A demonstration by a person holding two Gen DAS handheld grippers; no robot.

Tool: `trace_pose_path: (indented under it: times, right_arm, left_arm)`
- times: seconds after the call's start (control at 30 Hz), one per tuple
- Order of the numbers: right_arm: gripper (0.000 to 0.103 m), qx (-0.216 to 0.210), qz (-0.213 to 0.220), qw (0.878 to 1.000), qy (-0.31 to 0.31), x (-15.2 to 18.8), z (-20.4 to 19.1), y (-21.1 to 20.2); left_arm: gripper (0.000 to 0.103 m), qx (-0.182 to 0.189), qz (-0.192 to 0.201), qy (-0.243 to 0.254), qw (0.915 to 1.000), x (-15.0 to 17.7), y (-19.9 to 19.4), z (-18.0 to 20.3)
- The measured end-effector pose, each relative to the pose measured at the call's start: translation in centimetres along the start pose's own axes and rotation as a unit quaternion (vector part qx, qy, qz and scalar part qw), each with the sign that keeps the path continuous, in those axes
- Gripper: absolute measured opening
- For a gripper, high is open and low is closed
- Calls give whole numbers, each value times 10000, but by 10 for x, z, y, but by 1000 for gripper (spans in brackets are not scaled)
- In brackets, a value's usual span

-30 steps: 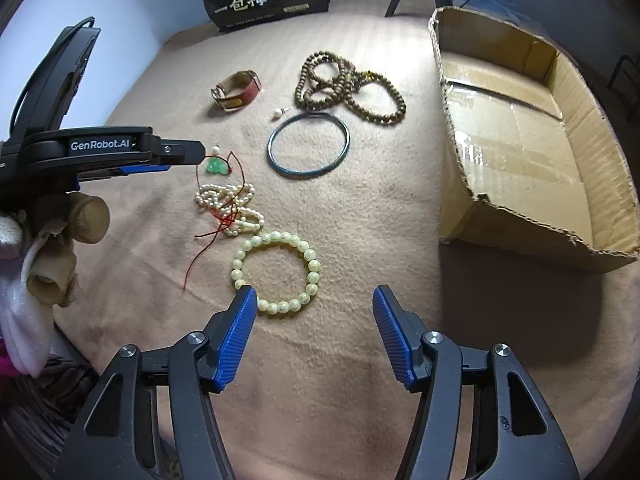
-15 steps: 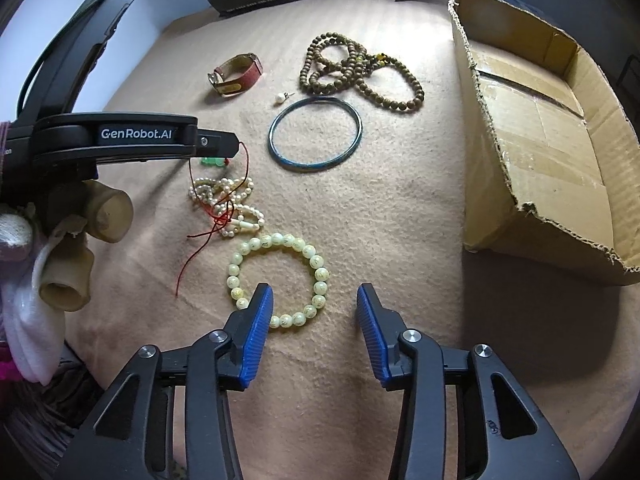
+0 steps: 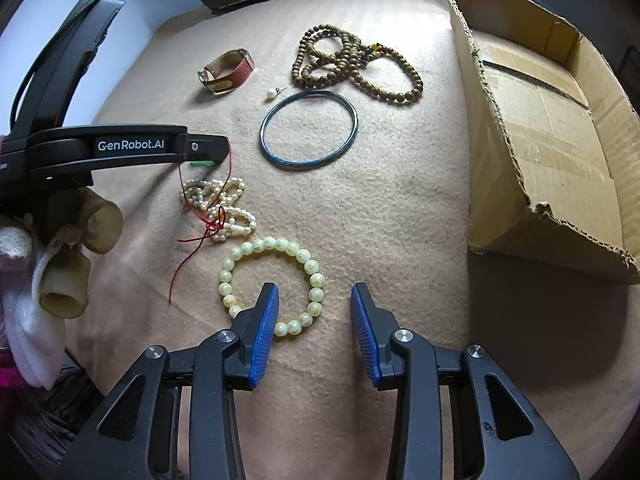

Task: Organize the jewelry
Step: 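Close left tool on the jade pendant while right tool grasps the cream bracelet, then carry the pendant in left tool and bracelet in right tool over the cardboard box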

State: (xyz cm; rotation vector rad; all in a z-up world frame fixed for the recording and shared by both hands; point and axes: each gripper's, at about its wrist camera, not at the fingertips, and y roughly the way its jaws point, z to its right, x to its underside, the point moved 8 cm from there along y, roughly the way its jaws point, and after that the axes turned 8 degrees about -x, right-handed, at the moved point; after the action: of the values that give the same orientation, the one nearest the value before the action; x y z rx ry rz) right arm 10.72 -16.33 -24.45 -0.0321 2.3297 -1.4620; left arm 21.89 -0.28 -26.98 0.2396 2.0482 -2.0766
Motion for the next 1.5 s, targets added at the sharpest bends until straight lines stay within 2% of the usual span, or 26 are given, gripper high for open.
trace_pose_path:
  times: [0.07,0.17,0.27,0.4,0.5,0.73,1.1,1.23,1.5]
  right_arm:
    - [36,21,-3,10000,-26,-2,0,3]
    - [35,6,-13,10000,-86,-1,-4,4]
    - [30,134,-36,9997,-215,-2,-6,8]
    - [11,177,-45,9993,-315,-3,-7,12]
    - [6,55,-19,9997,-228,-5,-7,13]
    - [6,-10,239,9989,-414,-11,-16,-7]
    - [6,188,960,9898,-1038,-31,-42,-53]
    - [6,209,1135,9881,-1013,-28,-39,-68]
    - [6,272,1561,9836,-864,-45,-26,-99]
  left_arm:
    - [33,-14,-2,16,10000,1,0,1]
    - [32,18,-4,-25,10000,1,-2,-1]
    - [31,19,13,-20,10000,3,-3,-2]
    - [31,36,37,-40,10000,4,-6,-5]
    - [31,69,62,-83,9999,5,-11,-8]
    - [31,291,249,-247,9990,3,-32,-14]
    - [31,566,905,-252,9940,-12,-91,-8]
    - [31,671,1106,-242,9913,-19,-109,-4]
    - [31,883,1474,-129,9850,-29,-143,13]
